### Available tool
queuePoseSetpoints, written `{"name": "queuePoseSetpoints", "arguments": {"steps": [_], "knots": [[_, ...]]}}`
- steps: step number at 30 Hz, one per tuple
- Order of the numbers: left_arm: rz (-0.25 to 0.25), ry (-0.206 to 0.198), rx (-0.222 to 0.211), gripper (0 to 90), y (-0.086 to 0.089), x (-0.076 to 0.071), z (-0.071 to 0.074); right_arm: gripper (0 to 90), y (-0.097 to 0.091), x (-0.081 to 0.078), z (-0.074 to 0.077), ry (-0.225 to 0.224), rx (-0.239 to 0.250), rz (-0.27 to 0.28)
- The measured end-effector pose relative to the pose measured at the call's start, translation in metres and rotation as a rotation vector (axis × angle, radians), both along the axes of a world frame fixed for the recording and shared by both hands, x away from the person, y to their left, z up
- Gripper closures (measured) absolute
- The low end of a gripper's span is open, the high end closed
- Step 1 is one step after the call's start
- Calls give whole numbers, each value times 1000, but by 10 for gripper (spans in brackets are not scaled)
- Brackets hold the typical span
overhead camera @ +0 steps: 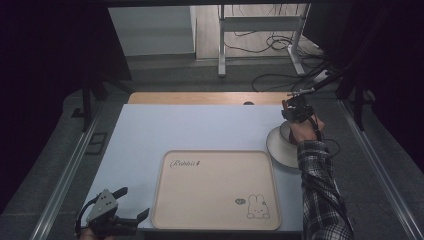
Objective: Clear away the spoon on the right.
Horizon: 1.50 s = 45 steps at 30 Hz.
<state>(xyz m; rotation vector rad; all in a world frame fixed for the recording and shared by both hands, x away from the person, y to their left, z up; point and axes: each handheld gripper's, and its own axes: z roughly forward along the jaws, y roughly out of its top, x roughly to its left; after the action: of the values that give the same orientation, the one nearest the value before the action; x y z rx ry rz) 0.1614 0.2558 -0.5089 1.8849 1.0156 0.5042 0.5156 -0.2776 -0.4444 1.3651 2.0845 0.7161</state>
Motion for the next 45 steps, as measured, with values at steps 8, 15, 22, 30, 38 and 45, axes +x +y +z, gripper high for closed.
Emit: {"name": "queuePoseSetpoints", "arguments": {"steps": [8, 15, 22, 30, 38, 45], "knots": [[0, 0, 0, 1, 0, 0, 0, 772, 2, 1, 3, 38, 7, 18], [-1, 0, 3, 1, 0, 0, 0, 774, 3, -1, 22, 31, 19, 35], [-2, 1, 4, 2, -1, 0, 0, 774, 4, -8, 45, 20, 12, 56], [-1, 0, 5, 2, -1, 0, 0, 775, 4, -18, 71, 40, 23, 87], [-4, 2, 12, 2, -2, 0, 0, 775, 9, -35, 86, 85, 15, 144], [-5, 3, 16, 2, -2, 1, 0, 775, 17, -57, 94, 109, 5, 202]]}}
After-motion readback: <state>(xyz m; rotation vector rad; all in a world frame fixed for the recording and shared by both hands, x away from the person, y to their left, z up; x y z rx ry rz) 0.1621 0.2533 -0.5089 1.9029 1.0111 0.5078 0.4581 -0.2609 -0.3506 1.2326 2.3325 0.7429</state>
